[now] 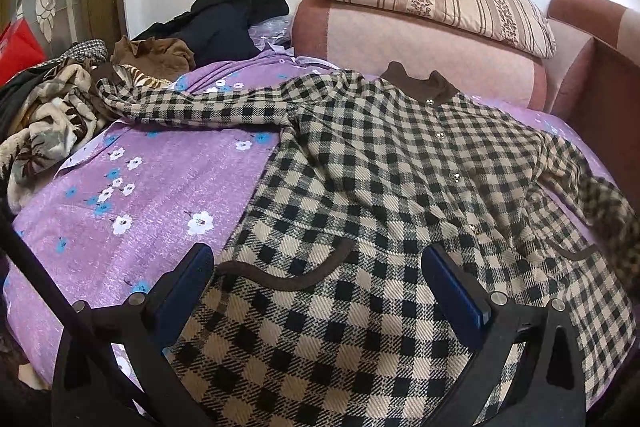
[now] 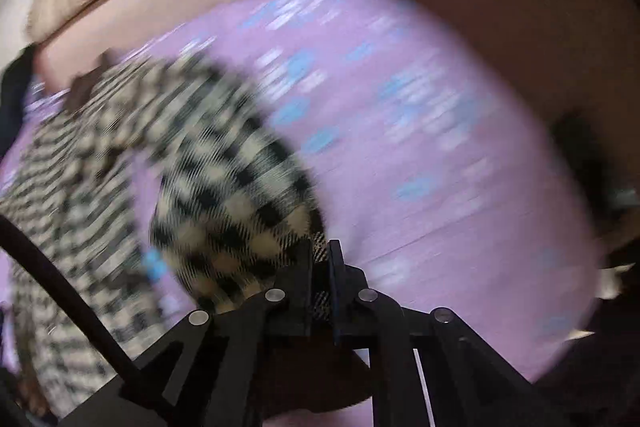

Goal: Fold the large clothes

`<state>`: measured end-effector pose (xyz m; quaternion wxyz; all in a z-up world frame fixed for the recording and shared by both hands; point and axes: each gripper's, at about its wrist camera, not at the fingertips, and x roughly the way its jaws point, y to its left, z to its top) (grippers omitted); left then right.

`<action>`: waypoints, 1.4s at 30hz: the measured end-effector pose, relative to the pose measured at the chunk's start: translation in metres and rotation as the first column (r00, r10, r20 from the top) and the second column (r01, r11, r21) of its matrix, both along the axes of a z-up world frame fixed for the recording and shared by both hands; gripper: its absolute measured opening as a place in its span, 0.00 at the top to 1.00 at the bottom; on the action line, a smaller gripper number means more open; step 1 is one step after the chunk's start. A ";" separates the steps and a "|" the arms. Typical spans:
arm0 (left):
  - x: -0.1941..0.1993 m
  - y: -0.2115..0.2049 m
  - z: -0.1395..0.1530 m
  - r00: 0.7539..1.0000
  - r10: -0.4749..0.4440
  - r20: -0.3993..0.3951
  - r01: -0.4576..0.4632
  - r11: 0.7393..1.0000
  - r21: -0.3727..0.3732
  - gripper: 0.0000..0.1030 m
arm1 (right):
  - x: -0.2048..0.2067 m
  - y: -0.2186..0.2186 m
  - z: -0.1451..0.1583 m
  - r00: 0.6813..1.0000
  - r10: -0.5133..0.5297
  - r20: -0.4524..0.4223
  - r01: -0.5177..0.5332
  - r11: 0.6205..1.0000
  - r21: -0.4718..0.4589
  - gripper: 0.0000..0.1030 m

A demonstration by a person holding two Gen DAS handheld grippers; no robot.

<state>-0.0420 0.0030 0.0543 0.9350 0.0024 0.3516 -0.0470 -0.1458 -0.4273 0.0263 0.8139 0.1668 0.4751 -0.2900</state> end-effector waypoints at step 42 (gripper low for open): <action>-0.051 0.100 -0.004 0.947 0.008 -0.320 -0.044 0.993 -0.105 0.93 | -0.086 0.136 -0.027 0.941 0.174 0.291 -0.269 0.905 0.329 0.93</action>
